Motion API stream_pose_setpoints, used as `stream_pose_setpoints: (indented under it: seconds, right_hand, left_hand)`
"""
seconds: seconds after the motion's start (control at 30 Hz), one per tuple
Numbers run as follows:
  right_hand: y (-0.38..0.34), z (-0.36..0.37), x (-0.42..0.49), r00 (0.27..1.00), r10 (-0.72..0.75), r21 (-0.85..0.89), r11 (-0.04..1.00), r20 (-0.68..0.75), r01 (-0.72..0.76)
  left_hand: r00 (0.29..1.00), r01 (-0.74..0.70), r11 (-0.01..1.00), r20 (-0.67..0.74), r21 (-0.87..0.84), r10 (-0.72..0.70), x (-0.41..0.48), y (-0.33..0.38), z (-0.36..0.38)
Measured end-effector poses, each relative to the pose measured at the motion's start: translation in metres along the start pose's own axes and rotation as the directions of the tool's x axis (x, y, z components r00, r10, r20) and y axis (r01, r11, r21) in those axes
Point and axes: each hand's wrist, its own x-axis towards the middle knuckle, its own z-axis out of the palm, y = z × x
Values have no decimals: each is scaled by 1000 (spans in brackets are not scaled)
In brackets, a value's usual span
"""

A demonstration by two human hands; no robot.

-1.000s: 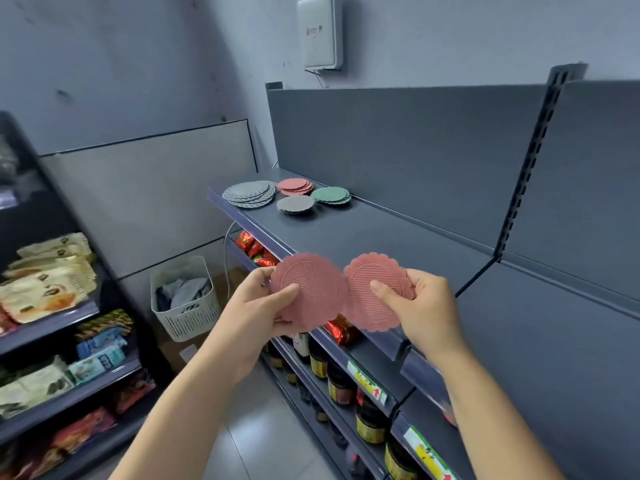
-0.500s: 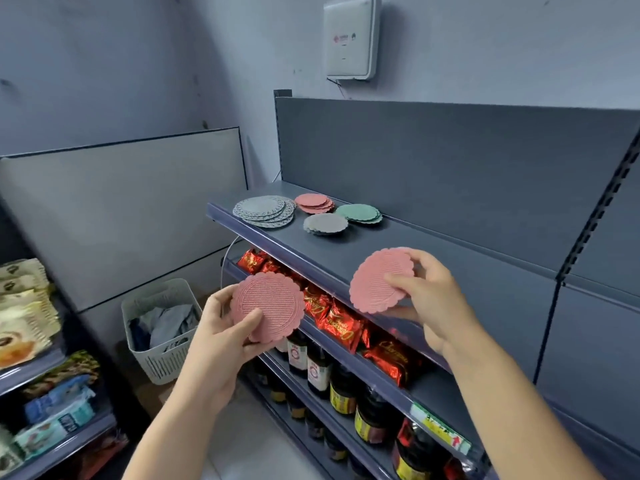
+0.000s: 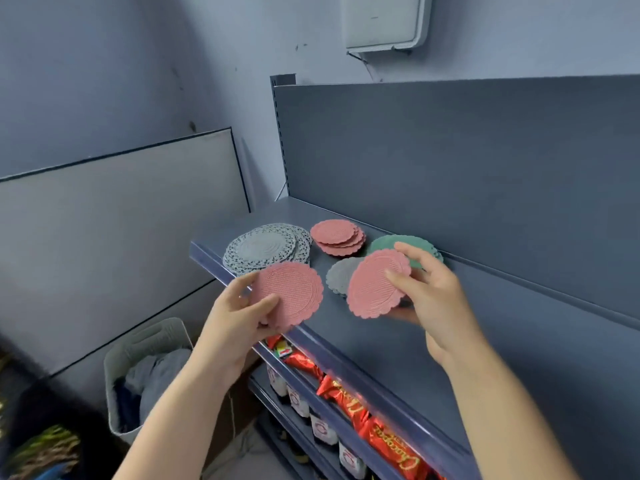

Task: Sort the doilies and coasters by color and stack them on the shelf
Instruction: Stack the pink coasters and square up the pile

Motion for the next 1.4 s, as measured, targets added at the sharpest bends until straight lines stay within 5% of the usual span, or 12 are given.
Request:
stream_pose_setpoints:
  seconds: [0.23,0.47,0.53,0.6,0.67,0.87,1.0,1.07,1.17,1.4]
  right_hand:
    - [-7,30,75,999,-42,-30,999,14,43]
    - [-5,36,128,986,-13,-125,992,-166,-8]
    - [-2,42,140,971,-19,-143,990,-238,-16]
    - [-3,50,154,949,-36,-166,986,-313,-17]
    - [-9,59,165,938,-55,-170,985,-341,-4]
    - [-15,91,203,898,-150,-79,989,-415,129]
    - [11,101,221,855,-173,-222,972,-489,70]
    - [32,101,230,866,-153,-521,843,-475,-137]
    - [46,99,234,925,-51,-878,337,-376,-339]
    - [51,97,229,945,-29,-921,237,-325,-309]
  left_hand:
    - [994,17,996,108,83,-26,130,24,39]
    - [919,-145,926,393,349,-5,246,24,68]
    - [862,-310,779,506,545,-12,280,18,73]
    - [778,-495,499,618,712,-110,306,15,77]
    - [704,-590,363,680,721,-207,322,14,80]
    - [498,-744,391,840,542,-217,369,10,90]
    - [559,-539,655,807,530,-193,385,-1,92]
    - [566,-438,725,790,531,-236,389,-1,93]
    - [523,-475,696,809,538,-268,392,0,92]
    - [497,-614,618,849,490,-180,391,-10,94]
